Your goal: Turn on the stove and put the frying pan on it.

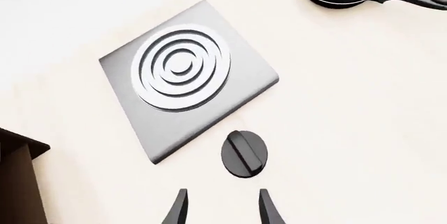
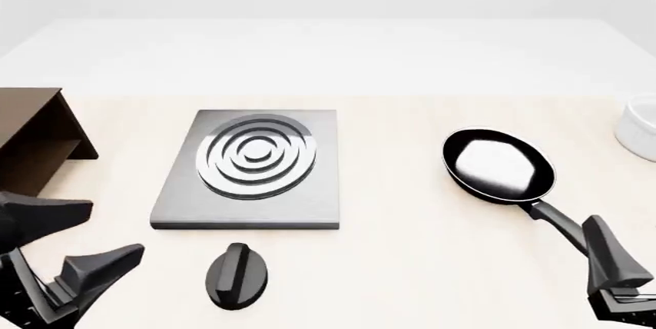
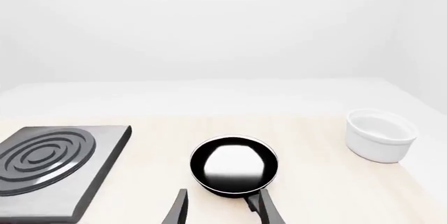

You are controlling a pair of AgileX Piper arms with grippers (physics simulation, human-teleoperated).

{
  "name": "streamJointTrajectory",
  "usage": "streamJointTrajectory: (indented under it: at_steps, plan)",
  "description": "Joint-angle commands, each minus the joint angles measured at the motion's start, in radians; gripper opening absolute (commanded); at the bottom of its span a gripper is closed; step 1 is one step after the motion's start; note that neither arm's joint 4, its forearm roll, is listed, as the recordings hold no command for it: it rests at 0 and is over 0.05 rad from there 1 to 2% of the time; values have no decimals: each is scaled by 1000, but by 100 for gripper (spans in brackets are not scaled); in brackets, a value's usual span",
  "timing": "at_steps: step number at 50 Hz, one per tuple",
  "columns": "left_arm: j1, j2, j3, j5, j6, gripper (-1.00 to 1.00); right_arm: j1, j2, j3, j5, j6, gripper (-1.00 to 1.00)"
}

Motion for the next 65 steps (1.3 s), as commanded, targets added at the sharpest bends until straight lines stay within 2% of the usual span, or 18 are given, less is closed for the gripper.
streamJointTrajectory:
  at_steps: [1,17,27,39,43,58,65]
  plan:
    - [-64,28,101,-57,-25,100,2,0,-1,2,1,100]
    - [-87,137,214,-235,-29,100,4,-3,-1,-2,6,100]
    - [-101,208,253,-326,-49,100,7,-3,-1,-5,10,100]
    - [-70,280,327,-443,-32,100,6,-3,-1,-6,11,100]
    - [-40,296,355,-478,-5,100,6,-3,-1,-7,10,100]
    - [-17,420,426,-641,9,100,5,-3,0,-9,9,100]
    - [-25,451,442,-680,3,100,5,-3,1,-9,8,100]
